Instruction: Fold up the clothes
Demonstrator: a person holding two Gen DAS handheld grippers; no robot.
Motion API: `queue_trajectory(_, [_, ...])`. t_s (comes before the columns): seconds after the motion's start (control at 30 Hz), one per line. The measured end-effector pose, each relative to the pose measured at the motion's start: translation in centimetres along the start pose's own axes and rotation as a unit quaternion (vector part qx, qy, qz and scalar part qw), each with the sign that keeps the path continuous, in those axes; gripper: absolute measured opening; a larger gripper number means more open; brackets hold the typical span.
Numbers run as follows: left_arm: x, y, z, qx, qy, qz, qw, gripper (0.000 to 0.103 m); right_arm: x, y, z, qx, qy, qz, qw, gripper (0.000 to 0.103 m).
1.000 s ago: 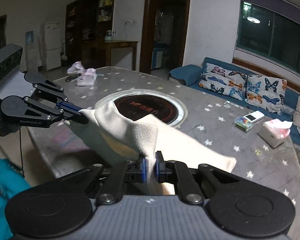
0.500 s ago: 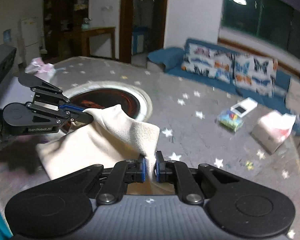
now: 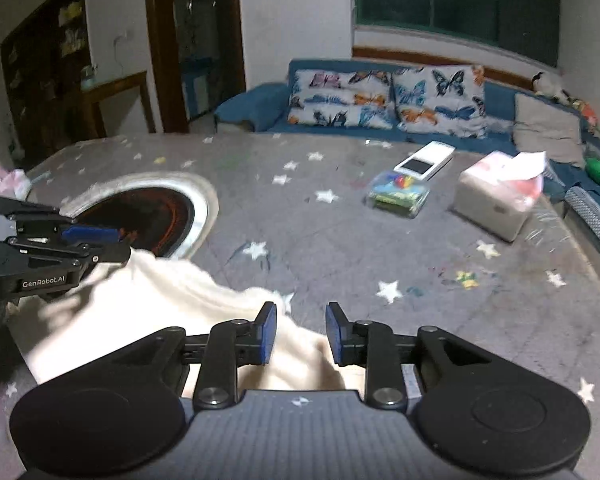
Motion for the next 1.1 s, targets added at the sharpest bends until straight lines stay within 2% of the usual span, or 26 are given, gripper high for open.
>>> queue_trajectory(0.1, [-1.1, 0.5, -1.4, -0.016, -0.030, 0.006, 0.9994, 0.021, 0.5, 0.2, -0.7, -0.012, 0.021, 0.002, 1.000, 0.026])
queue_trajectory(0.3, [-3.5, 1.2, -0.3, -0.002, -0.071, 0.021, 0.9972, 0.021, 2.1, 0.6, 1.1, 0.000, 0.043, -0.001, 0.999, 0.025])
queue_trajectory(0.47, [-3.3, 1.2, 2.2, 0.026, -0.072, 0.003, 0.9971, 0.021, 2.6, 0.5, 3.1, 0.017, 0.034, -0.002, 0.999, 0.025])
queue_trajectory(0.63, [-2.9, 0.9, 2.7, 0.024, -0.072, -0.006, 0.9971, 0.023, 3.1, -0.2, 4.0, 0.024, 0.019, -0.021, 0.999, 0.025])
queue_trajectory(0.9, [-2.3, 0.9, 2.4, 0.019, -0.077, -0.026, 0.9965, 0.023, 3.6, 0.0, 2.5, 0.011, 0.012, -0.027, 1.000, 0.025])
queue_trajectory(1.1, [-2.4, 0.3, -0.3, -0.003, -0.079, -0.033, 0.9963, 0.025, 3.3, -1.0, -0.3, -0.010, 0.018, -0.021, 1.000, 0.025])
Point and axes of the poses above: each gripper's, at about its wrist camera, not at the fingertips, and z roughly the way its jaws point, x to its left, y to its top, the point moved 1 cm from there along z, roughly the way its jaws point, and after that the axes turned 6 degrees about x, right-handed, at the moved point
